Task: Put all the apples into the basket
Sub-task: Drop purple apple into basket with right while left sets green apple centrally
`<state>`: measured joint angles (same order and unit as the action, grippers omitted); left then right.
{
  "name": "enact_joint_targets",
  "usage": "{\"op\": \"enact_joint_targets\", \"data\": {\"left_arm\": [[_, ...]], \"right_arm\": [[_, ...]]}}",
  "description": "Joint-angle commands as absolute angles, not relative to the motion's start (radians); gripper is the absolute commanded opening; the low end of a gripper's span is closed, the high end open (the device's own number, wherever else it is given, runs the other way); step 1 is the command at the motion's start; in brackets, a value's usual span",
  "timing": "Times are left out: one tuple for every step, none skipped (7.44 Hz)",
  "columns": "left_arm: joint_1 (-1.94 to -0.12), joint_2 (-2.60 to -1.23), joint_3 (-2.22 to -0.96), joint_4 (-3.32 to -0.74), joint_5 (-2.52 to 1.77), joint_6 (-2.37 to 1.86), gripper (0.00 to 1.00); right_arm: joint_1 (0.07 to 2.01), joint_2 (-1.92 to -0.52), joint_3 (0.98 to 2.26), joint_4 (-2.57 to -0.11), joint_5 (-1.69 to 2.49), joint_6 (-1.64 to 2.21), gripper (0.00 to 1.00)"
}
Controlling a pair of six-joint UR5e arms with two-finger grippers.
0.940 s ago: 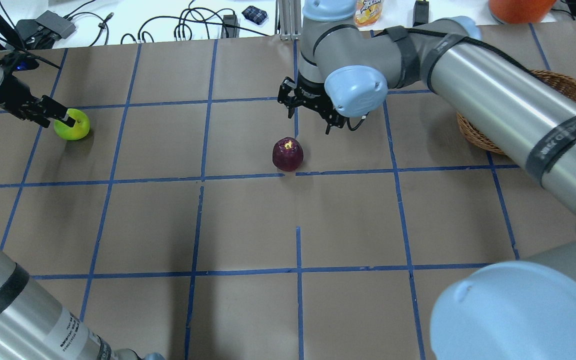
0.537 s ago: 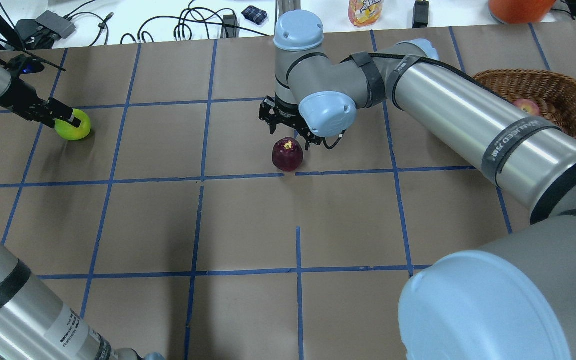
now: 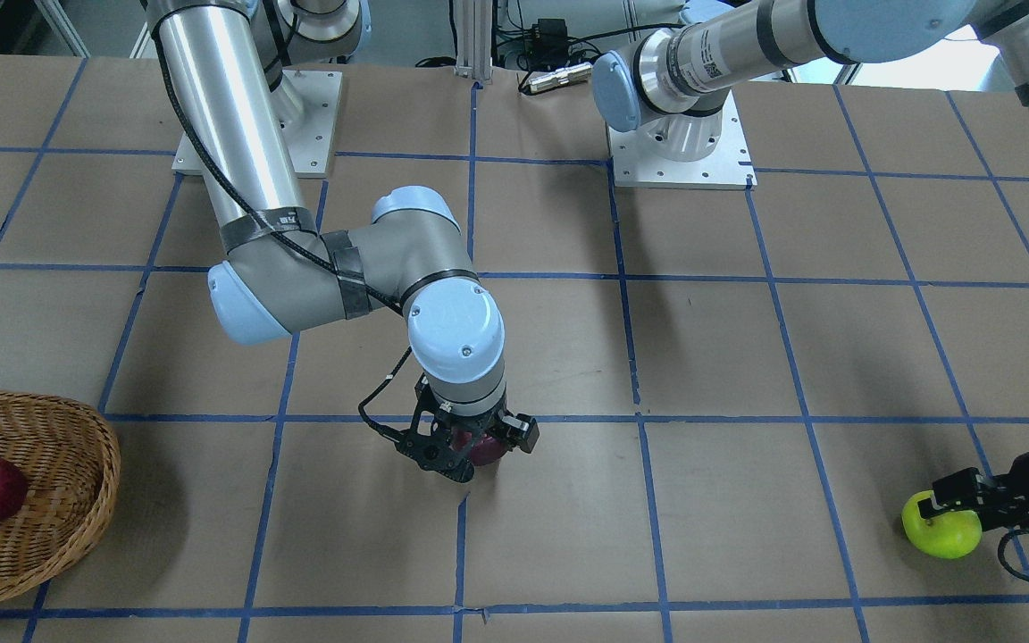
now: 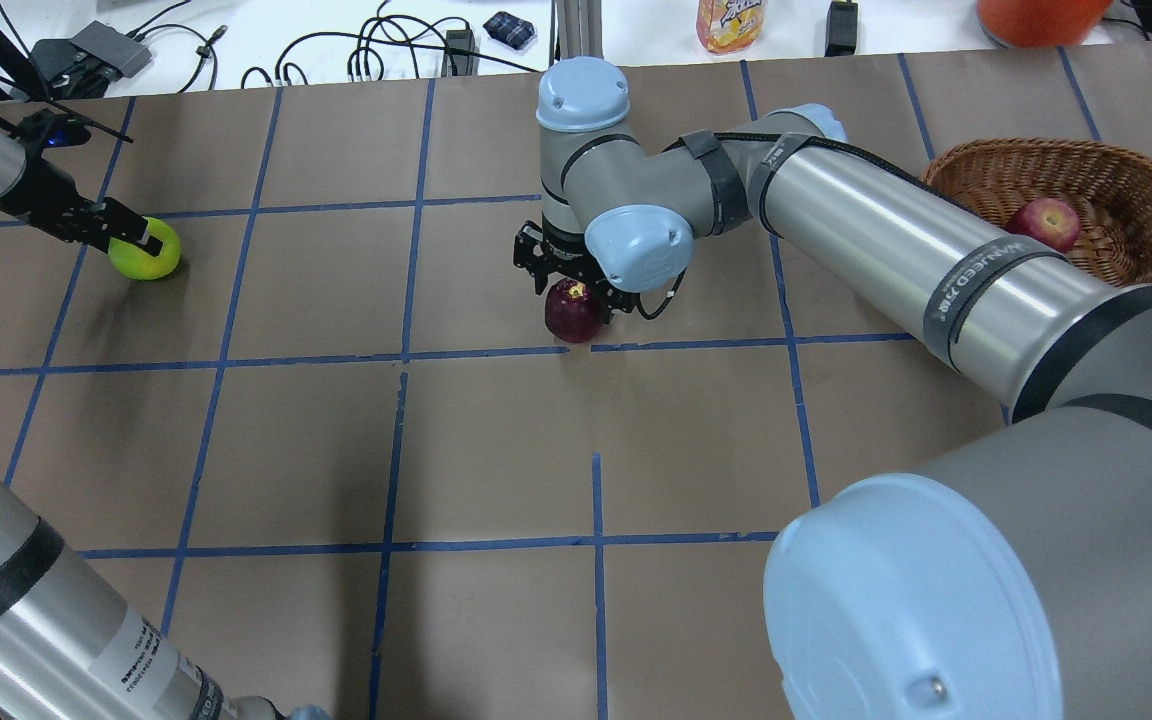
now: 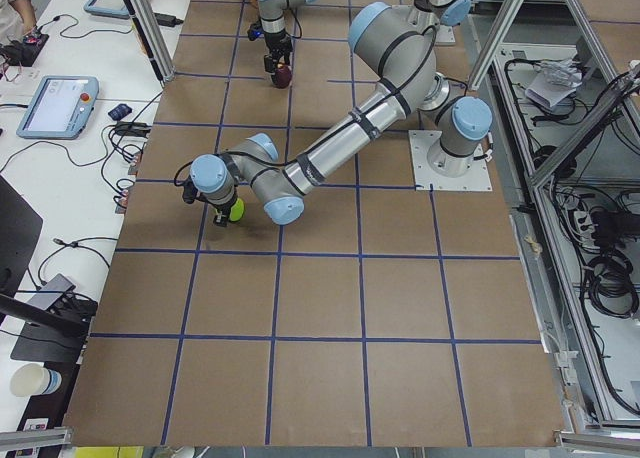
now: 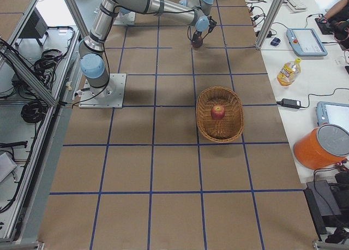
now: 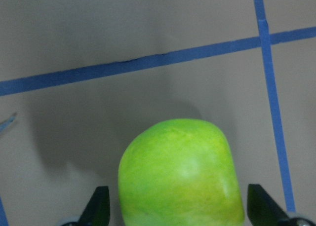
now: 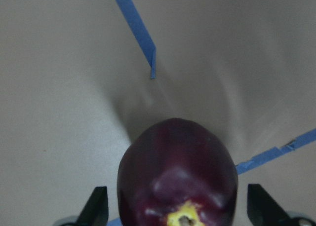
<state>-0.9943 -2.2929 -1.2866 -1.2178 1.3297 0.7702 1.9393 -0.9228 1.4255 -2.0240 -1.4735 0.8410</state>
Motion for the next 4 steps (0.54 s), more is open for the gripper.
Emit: {"op": "enact_joint_targets", "data": {"left_arm": [[-1.037, -2.24, -1.282, -1.251, 1.331, 0.702, 0.46], [-1.101, -2.191, -1.295, -1.3, 1.335, 0.637, 0.46], [-1.165, -2.148, -1.331, -1.314, 1.339, 0.564, 0.46], [-1.22, -2.097, -1.379, -1.313, 1.359, 0.441, 0.46]], "right_arm": [[1.953, -0.911, 1.425, -2.025, -1.474, 0.841, 0.58], [1.951, -0.913, 1.428, -2.025, -1.486, 0.821, 0.01], [1.947, -0.917, 1.421, -2.022, -1.489, 0.813, 0.0], [1.927, -0.945, 1.411, -2.011, -1.488, 0.81, 0.0]]}}
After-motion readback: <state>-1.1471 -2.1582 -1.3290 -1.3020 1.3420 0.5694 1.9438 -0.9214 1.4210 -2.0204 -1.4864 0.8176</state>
